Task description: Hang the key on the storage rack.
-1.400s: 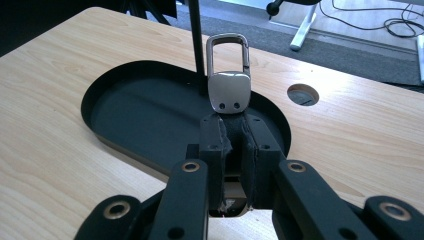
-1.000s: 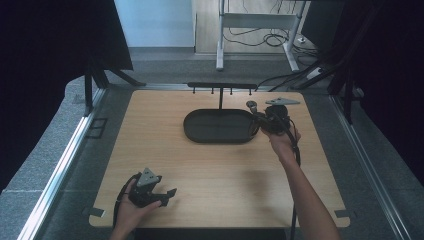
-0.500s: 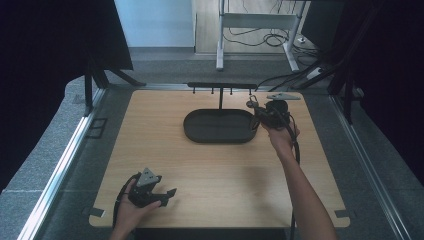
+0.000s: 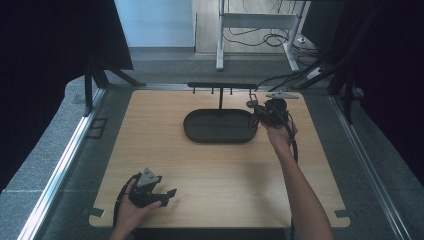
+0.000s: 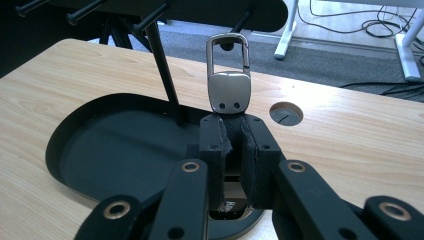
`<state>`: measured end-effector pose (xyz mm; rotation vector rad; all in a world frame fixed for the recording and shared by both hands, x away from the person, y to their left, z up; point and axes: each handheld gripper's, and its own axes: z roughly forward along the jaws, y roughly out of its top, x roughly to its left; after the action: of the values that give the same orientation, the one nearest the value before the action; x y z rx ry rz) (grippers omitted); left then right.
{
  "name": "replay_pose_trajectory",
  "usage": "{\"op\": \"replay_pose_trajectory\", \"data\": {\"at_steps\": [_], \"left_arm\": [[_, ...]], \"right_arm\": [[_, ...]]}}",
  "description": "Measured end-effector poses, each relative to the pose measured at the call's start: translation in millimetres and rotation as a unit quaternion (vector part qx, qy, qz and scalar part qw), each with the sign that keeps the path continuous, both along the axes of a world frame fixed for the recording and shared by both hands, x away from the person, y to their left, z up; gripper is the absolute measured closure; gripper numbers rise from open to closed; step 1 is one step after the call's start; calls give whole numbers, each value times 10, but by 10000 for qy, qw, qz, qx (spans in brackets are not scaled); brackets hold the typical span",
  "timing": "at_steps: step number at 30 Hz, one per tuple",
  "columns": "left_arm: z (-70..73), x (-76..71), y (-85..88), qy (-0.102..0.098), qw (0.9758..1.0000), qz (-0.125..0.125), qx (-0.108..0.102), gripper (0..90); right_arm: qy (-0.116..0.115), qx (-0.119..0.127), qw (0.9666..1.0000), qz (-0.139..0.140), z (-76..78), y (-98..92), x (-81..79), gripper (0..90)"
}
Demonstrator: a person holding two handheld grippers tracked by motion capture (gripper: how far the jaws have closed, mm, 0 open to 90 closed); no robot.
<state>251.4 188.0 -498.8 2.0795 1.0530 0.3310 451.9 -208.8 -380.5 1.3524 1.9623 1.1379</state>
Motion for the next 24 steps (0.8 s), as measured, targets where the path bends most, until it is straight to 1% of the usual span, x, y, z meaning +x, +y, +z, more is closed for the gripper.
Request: {"op": "replay_pose_trajectory", "data": {"at_steps": [4, 7, 13, 18, 24], "left_arm": [[-4, 1, 1, 7, 10000, 7, -9, 255], [-6, 0, -17, 16, 10000, -19, -2, 255], [-19, -5, -52, 32, 10000, -64, 19, 255], [-29, -6, -63, 41, 10000, -87, 25, 255], [-24, -6, -54, 37, 10000, -67, 20, 255]], "right_arm": [[-26, 63, 10000, 19, -32, 16, 42, 811], [-97, 104, 9999, 32, -46, 44, 60, 811], [-125, 21, 9999, -85, -54, 119, 129, 811], [-51, 42, 9998, -174, -102, 148, 193, 811], [63, 93, 9998, -186, -204, 150, 263, 810]]}}
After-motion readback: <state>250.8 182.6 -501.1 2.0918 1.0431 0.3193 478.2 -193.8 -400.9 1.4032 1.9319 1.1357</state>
